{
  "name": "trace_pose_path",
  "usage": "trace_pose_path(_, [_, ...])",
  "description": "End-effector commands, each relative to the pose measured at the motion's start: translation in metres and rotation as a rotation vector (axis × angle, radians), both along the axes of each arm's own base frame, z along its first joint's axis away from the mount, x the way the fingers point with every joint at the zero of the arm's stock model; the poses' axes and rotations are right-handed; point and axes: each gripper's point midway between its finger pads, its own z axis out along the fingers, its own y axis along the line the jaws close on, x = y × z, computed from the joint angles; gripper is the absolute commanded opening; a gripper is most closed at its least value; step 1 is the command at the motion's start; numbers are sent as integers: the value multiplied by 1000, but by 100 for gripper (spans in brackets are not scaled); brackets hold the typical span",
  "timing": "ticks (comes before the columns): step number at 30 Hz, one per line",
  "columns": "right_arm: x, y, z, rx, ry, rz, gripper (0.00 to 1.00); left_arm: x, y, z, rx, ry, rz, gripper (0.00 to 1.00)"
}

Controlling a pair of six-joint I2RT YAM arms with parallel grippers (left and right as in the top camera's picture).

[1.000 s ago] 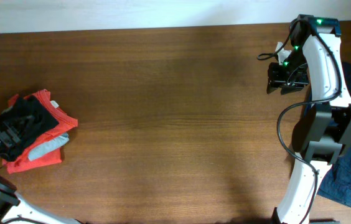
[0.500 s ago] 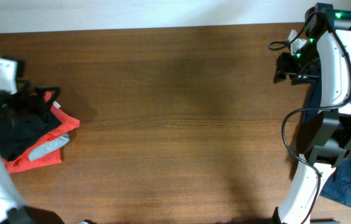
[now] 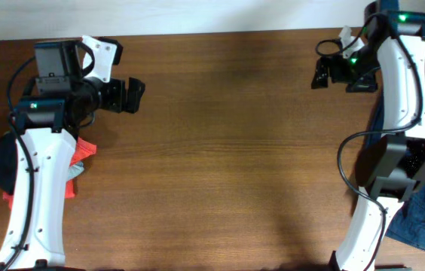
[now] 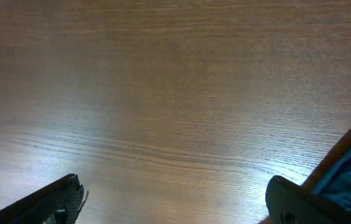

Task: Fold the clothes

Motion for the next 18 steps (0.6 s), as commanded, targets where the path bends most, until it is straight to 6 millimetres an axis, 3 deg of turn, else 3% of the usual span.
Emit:
trace_pose_path(1, [-7, 12, 45, -69, -95, 2, 99, -2, 7, -9, -12, 50, 67, 99])
trace_pose_path(5, [-24, 16, 86, -89, -173, 5, 99, -18, 6, -22, -11, 135, 67, 99])
trace_pose_path(12, [-62, 29, 139, -102, -285, 6, 99, -39, 10, -36, 8, 241, 81, 99])
trace_pose_path(15, [-75, 36, 147, -105, -320, 21, 99, -39, 10, -36, 8, 241, 81, 99])
trace_pose_path(18, [-95, 36, 143, -130, -344, -1, 99, -41, 10, -37, 8, 248, 81, 98])
